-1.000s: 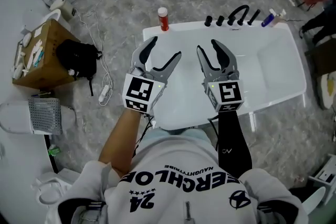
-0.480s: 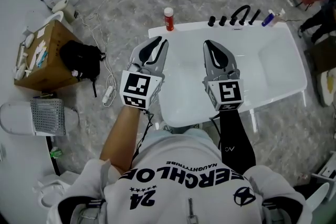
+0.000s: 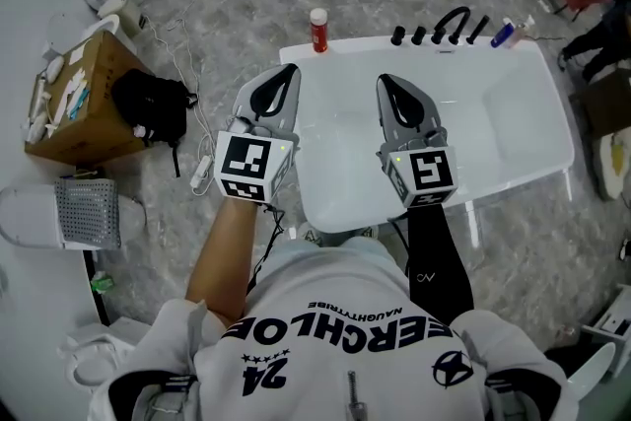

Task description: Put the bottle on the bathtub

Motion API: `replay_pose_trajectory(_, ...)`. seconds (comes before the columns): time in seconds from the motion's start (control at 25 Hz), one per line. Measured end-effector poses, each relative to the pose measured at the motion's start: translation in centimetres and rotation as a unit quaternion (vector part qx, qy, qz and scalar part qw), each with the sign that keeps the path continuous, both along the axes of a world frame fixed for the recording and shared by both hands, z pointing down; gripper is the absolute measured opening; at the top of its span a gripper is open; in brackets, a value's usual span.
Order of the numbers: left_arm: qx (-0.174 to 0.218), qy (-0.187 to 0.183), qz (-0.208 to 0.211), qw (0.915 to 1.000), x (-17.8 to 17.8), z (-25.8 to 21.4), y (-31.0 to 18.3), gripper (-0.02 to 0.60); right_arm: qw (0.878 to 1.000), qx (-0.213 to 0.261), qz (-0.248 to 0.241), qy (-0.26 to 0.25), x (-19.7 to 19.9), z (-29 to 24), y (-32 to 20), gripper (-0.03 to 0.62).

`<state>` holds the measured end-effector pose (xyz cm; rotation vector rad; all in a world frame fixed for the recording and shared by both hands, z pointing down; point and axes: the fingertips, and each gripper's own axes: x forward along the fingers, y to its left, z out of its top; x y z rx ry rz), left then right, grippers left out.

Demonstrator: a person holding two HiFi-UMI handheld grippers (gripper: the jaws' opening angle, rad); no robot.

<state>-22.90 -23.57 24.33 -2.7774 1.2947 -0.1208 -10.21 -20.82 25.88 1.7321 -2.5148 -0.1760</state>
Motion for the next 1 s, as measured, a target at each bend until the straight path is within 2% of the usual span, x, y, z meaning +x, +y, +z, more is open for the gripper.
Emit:
replay_pose_trajectory(0.2,0.002,-0.003,-0.002,1.0000,-0.2,-0.1,0.3,0.098,1.000,-0.006,-0.002,-0.009,-0.5,-0.6,0.3,0.028)
replay_pose_trajectory(0.36,0.000,-0.007,-0.003,1.0000,0.3,0.2,0.4,0.098,1.000,-0.002,0.004,0.008,0.5,0.2,0.2,0.028)
replay_pose_trajectory(1.0,0.008,-0.006,-0.007,0.9999,0.8,0.0,0.8,0.098,1.000,0.013,0.008,0.008,1.2,-0.2,0.5,0.028)
